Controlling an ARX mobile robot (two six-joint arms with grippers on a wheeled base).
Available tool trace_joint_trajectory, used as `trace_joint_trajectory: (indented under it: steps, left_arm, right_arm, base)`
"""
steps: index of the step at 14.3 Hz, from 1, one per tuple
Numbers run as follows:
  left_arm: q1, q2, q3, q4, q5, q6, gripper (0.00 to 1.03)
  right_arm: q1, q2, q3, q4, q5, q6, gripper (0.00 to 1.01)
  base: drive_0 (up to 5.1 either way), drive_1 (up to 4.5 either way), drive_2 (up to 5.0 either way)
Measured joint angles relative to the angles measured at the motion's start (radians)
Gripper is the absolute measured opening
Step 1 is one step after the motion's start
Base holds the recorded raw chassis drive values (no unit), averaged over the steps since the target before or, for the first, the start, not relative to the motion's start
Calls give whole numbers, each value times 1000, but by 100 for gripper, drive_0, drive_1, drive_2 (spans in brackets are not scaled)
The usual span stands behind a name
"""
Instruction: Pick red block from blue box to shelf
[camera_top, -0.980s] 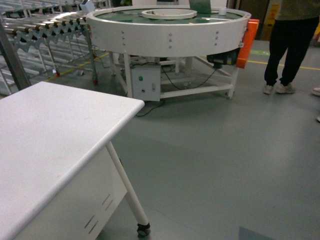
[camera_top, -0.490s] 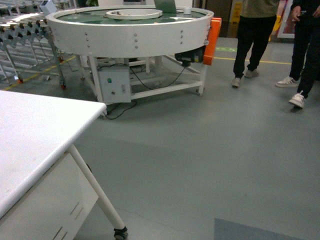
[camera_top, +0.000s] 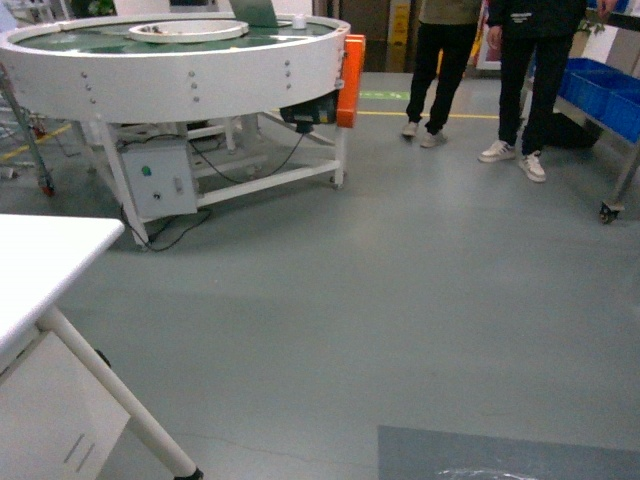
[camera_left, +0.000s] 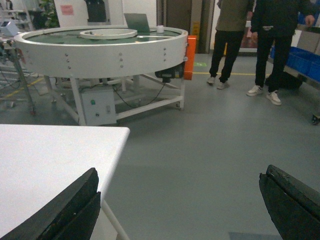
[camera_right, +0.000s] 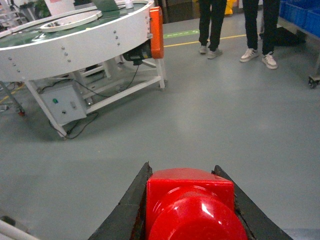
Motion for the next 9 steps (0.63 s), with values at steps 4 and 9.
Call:
trace_joint_trajectory:
  steps: [4,9]
  left_arm:
    - [-1,0,0,-2,1,0,98]
    - [-1,0,0,-1,0,0,98]
  right_arm:
    - [0,0,0,-1,2,0,27]
    - [0,1,-5,0,0,0,27]
  base:
    - [-108,0,-216]
    - [9,441,-423]
